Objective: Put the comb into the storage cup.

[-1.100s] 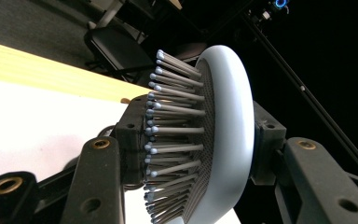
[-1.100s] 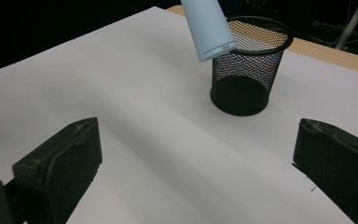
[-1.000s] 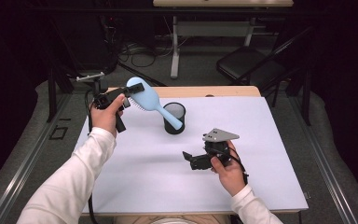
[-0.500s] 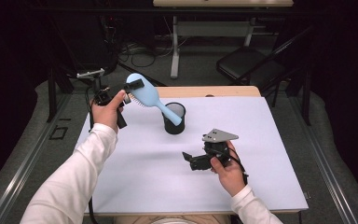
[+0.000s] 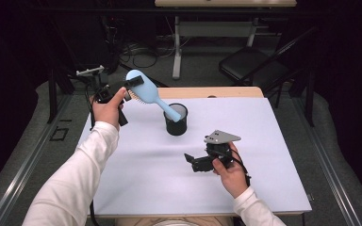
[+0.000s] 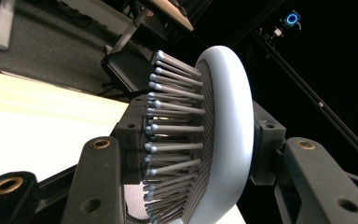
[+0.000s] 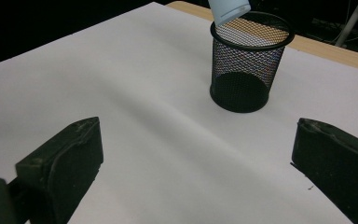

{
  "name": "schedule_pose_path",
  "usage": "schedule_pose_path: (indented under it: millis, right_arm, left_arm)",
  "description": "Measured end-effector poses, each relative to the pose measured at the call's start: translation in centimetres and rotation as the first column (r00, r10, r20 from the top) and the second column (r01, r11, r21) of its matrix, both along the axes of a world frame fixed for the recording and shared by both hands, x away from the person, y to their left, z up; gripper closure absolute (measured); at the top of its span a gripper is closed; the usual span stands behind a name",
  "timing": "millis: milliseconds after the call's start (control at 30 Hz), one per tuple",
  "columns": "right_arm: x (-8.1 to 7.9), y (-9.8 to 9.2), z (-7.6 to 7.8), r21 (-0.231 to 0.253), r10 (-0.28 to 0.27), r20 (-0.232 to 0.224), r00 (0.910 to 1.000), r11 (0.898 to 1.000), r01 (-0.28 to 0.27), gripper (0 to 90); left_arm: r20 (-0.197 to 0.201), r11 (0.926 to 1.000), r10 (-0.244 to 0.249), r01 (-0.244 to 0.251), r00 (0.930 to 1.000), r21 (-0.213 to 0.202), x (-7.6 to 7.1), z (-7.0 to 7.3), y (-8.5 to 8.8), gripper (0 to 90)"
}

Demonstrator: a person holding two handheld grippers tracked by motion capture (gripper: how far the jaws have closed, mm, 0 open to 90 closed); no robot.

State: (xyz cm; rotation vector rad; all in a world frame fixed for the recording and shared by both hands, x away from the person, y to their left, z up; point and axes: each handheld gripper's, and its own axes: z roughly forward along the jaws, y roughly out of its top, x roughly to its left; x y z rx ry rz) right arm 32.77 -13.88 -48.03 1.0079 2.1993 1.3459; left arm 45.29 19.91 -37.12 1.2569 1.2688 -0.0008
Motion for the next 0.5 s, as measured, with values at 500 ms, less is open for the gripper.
schedule_pose_path:
  millis: [500]
  right_arm:
    - [0.02,0.0,-0.04,-0.002,-0.001,0.0,1.0,1.0,0.001,1.6]
  left_arm:
    - [0.057,0.9987,0.023,-0.025,0.9981,0.045,-0.03,0.67,-0.68,51.1]
